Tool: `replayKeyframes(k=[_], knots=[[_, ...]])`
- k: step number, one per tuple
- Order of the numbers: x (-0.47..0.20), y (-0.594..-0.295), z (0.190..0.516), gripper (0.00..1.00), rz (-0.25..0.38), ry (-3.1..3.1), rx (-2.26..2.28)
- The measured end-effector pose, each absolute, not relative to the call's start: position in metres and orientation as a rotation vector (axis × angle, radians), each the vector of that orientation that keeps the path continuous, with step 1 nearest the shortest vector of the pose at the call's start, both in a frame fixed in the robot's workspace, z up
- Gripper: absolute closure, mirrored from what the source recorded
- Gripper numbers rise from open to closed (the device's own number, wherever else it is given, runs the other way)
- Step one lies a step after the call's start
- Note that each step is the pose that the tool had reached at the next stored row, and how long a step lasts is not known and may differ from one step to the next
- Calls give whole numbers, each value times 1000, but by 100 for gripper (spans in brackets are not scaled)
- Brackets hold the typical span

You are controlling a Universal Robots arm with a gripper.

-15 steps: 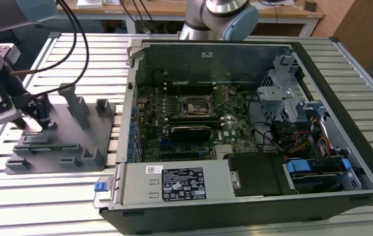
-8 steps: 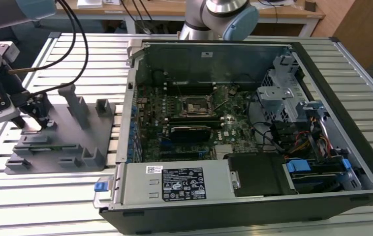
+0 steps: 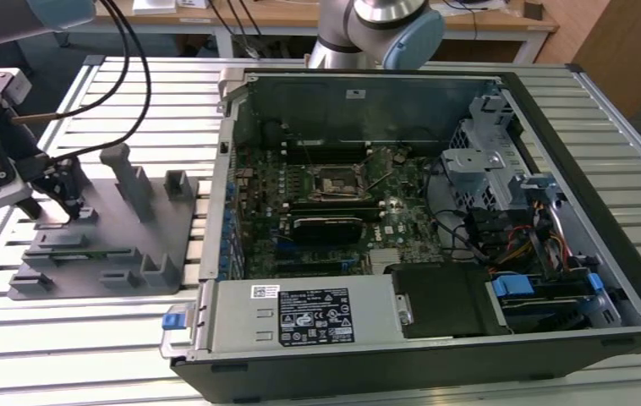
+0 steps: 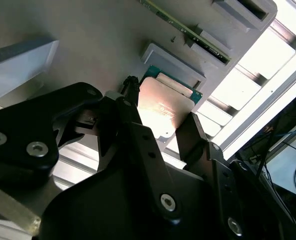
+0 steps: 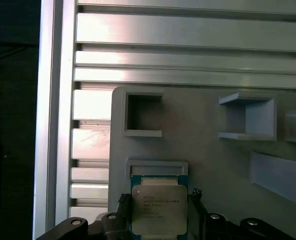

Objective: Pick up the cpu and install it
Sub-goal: 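Pick up the cpu and move it towards the insertion slot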

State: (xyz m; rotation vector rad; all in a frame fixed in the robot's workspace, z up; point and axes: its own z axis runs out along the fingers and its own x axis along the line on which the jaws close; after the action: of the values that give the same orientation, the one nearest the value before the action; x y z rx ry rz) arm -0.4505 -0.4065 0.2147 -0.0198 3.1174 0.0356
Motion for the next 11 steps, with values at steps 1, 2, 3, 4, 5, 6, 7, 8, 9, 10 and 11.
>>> replayKeyframes(k=[1, 2, 3, 4, 5, 6, 7, 8, 9, 10, 11], knots=[[-451, -407, 216, 46, 36, 3117, -20], [-451, -406, 217, 46, 36, 3117, -20], [-451, -406, 218, 46, 36, 3117, -20], [-451, -406, 219, 46, 36, 3117, -20], [-451, -406, 220, 46, 36, 3117, -20], [-451, -406, 221, 46, 36, 3117, -20], [-451, -406, 222, 46, 36, 3117, -20], [-451, -406, 222, 46, 36, 3117, -20], [-451, -406, 223, 46, 36, 3117, -20], [-451, -406, 224, 46, 36, 3117, -20], [-451, -406, 224, 46, 36, 3117, -20]])
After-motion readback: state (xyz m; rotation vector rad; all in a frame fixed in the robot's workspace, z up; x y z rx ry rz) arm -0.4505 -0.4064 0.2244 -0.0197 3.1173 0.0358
